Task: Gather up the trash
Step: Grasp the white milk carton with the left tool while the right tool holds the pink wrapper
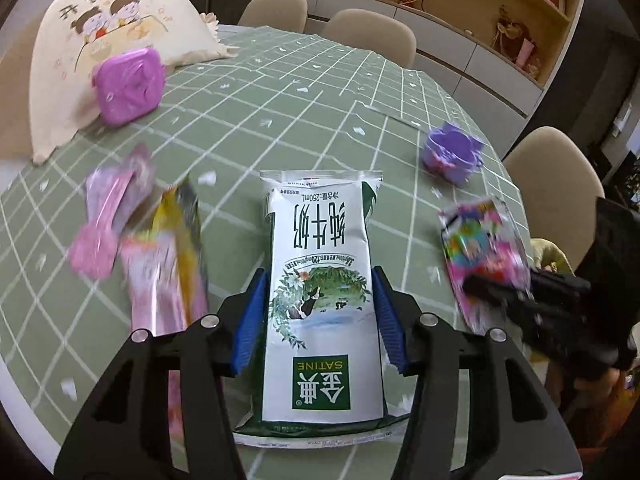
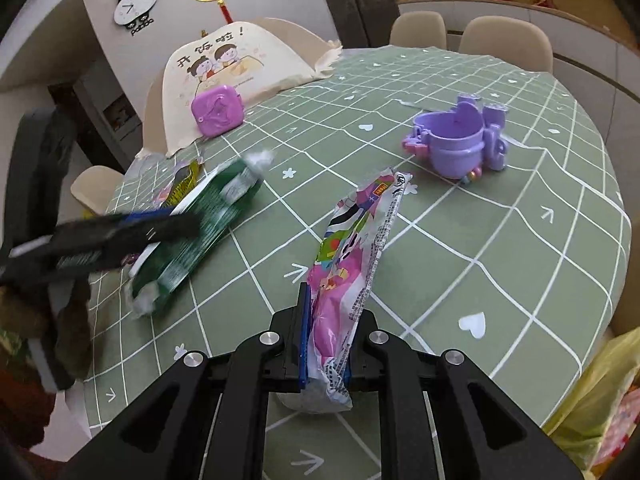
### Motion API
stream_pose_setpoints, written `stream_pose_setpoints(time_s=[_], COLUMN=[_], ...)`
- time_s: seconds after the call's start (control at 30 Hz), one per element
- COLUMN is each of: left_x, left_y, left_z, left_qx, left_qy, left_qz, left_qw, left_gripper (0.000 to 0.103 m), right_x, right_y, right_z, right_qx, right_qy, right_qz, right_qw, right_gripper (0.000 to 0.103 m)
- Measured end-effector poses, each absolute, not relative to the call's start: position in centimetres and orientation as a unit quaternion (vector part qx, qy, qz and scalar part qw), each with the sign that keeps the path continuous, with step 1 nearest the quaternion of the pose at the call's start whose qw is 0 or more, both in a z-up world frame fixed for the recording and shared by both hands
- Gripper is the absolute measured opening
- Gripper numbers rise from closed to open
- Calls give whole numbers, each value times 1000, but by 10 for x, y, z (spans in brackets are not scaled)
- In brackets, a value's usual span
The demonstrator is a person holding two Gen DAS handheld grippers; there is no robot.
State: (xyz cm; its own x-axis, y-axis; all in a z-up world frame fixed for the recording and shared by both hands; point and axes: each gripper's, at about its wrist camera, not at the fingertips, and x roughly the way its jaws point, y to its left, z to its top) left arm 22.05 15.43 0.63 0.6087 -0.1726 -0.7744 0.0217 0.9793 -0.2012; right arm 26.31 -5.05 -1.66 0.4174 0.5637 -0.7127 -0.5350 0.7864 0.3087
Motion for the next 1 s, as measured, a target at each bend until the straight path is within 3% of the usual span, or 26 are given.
stream_pose_setpoints(time_s=[0.1, 0.27, 0.53, 0.77, 1.0], left_x=[208, 207, 206, 197, 193], left_y=[152, 146, 150, 161, 164], left_z=[4, -2, -3, 0, 2], left_qx=[-86, -68, -74, -92, -96], left_qy=[434, 432, 418, 410, 403], left_qz=[-61, -61, -66, -64, -65], left_qw=[895, 897, 903, 905, 908], left_gripper=[59, 61, 57, 57, 51], right_x=[262, 257, 273, 259, 276], right_y=[-52, -47, -47, -22, -33], right_z=[-18, -15, -13, -2, 10], right_qx=[30, 9, 17, -130, -75], right_qy=[431, 431, 474, 425, 425], right_qz=[329, 318, 327, 276, 269], right_qw=[840, 844, 818, 852, 861], right_gripper=[20, 22, 22, 22, 22])
